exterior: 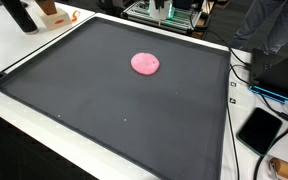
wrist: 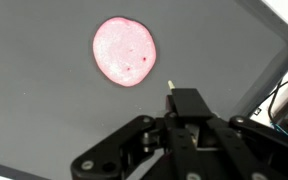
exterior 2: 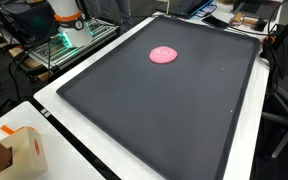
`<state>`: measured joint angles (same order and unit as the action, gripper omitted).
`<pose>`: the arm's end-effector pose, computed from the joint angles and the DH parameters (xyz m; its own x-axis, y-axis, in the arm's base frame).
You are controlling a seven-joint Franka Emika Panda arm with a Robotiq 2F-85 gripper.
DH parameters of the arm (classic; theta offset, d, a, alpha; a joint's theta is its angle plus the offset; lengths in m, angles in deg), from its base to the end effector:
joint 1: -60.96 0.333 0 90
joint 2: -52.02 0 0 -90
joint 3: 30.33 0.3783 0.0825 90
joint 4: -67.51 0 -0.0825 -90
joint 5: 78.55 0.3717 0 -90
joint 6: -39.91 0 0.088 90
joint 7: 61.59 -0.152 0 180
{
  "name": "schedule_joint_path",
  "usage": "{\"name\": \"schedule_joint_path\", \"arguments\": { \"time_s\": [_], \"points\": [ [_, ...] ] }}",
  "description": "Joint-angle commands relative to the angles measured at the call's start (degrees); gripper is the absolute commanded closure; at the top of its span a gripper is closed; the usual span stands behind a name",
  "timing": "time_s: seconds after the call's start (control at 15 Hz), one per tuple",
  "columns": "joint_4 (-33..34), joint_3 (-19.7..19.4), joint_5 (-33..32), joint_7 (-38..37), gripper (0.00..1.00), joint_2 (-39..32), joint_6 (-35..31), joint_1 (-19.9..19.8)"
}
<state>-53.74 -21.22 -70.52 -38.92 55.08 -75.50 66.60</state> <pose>0.4893 0.1442 0.4566 0.8311 0.5560 -0.0041 0.5512 -0.8248 -0.1260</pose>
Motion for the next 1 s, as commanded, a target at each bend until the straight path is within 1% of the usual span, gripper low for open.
{"name": "schedule_joint_path", "arguments": {
  "time_s": [0.0, 0.8, 0.87, 0.93],
  "points": [
    [0.24, -0.85, -0.07, -0.19, 0.87, 0.27, 0.26, 0.95],
    [0.37, -0.86, -0.08, -0.28, 0.87, 0.51, 0.41, 1.05],
    [0.73, -1.25, 0.38, -0.35, 0.97, 0.32, 0.44, 0.7],
    [1.23, -1.83, 1.57, 0.27, 0.97, 0.13, 0.97, 0.31]
  ]
}}
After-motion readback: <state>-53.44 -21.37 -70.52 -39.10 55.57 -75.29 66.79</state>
